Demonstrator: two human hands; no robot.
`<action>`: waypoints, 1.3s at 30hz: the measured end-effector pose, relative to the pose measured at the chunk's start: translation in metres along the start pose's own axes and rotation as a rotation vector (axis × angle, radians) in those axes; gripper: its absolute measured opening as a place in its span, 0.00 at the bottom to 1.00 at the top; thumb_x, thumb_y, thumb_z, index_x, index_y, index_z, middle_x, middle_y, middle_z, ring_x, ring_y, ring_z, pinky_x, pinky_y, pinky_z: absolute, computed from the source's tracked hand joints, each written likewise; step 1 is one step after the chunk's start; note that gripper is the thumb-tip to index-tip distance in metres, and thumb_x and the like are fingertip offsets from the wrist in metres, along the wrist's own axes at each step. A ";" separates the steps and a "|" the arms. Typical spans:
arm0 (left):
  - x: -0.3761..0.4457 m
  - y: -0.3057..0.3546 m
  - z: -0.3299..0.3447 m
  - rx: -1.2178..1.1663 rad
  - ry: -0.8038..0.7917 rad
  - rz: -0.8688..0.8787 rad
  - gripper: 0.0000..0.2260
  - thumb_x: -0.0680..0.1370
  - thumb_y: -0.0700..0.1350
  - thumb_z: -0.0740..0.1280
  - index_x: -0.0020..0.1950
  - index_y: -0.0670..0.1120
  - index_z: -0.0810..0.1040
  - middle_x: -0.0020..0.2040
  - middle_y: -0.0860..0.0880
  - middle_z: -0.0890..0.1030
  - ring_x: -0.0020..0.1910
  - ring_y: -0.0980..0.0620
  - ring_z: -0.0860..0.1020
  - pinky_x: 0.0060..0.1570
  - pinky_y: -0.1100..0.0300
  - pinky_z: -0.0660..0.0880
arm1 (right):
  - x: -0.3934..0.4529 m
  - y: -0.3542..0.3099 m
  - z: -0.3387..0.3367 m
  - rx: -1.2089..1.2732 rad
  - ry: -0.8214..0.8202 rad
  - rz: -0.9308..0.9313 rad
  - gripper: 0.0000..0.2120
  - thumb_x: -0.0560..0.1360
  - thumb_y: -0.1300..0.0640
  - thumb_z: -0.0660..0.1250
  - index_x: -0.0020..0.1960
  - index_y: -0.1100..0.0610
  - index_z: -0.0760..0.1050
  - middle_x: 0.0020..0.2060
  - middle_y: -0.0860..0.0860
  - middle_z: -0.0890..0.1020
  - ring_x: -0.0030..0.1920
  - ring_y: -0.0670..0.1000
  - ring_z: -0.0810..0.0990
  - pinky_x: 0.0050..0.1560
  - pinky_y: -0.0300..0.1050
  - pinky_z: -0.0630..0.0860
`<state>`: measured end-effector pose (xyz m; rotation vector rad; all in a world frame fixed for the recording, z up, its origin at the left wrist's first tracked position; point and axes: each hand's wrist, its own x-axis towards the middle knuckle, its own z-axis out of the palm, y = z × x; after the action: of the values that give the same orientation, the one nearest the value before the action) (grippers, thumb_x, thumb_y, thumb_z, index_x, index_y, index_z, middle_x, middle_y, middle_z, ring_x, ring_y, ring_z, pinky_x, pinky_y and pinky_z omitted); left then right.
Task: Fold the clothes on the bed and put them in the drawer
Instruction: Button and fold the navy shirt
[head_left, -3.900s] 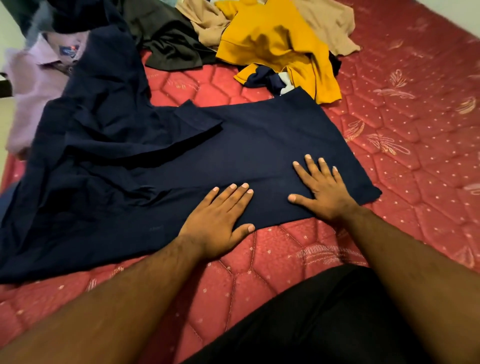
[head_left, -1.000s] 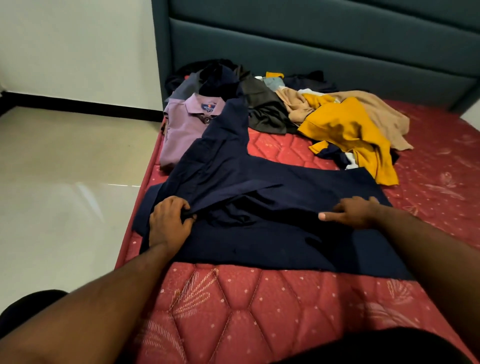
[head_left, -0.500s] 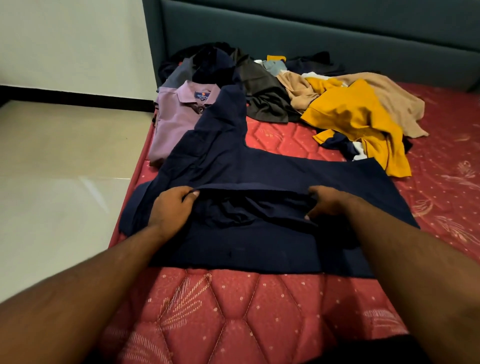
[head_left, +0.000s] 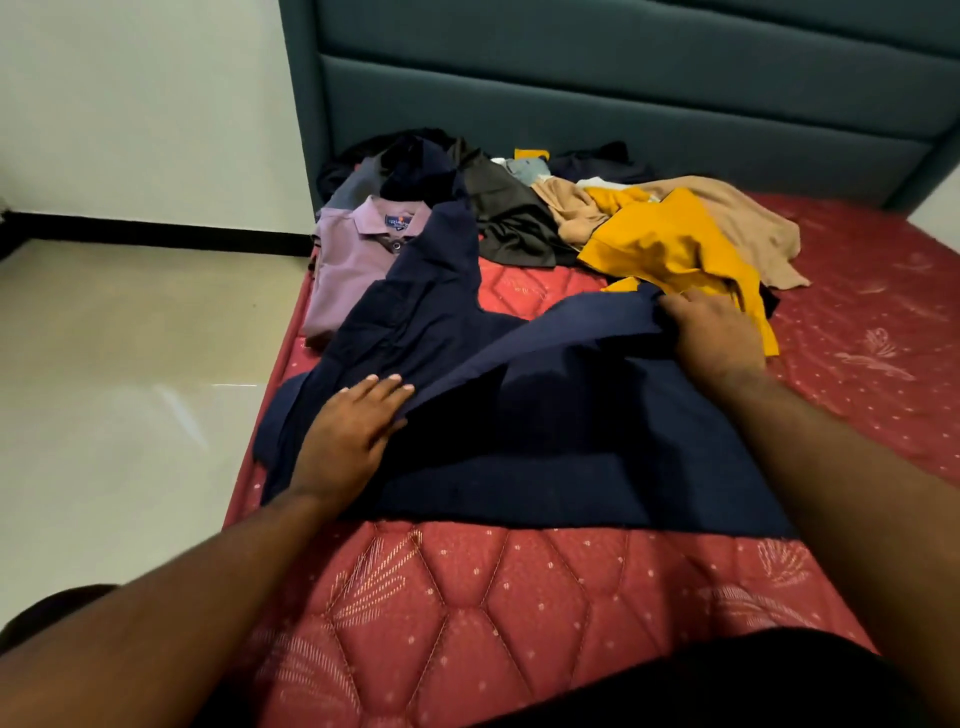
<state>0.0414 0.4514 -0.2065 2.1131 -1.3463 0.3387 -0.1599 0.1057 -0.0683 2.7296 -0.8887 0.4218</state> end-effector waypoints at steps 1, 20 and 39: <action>-0.009 0.000 0.005 0.070 -0.053 0.043 0.20 0.79 0.50 0.58 0.68 0.46 0.76 0.68 0.46 0.76 0.66 0.41 0.74 0.63 0.43 0.71 | -0.015 0.002 0.013 0.087 -0.089 0.112 0.18 0.74 0.65 0.63 0.62 0.53 0.75 0.55 0.60 0.79 0.54 0.65 0.77 0.49 0.55 0.75; -0.045 0.023 0.013 0.412 -0.288 -0.010 0.29 0.71 0.47 0.75 0.71 0.55 0.71 0.73 0.52 0.70 0.72 0.43 0.68 0.67 0.34 0.33 | -0.065 0.040 0.009 0.631 0.286 0.331 0.22 0.69 0.72 0.62 0.62 0.66 0.75 0.67 0.66 0.66 0.70 0.61 0.65 0.71 0.42 0.58; 0.008 0.095 0.064 0.313 -0.442 0.551 0.24 0.73 0.45 0.55 0.67 0.43 0.77 0.67 0.44 0.77 0.72 0.46 0.69 0.69 0.49 0.64 | -0.148 0.090 0.100 1.192 0.240 1.513 0.26 0.72 0.68 0.61 0.69 0.56 0.67 0.59 0.59 0.77 0.48 0.55 0.78 0.48 0.47 0.76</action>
<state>-0.0458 0.3776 -0.2195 2.1021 -2.2725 0.3266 -0.3086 0.0826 -0.1991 1.7584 -3.1987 1.8991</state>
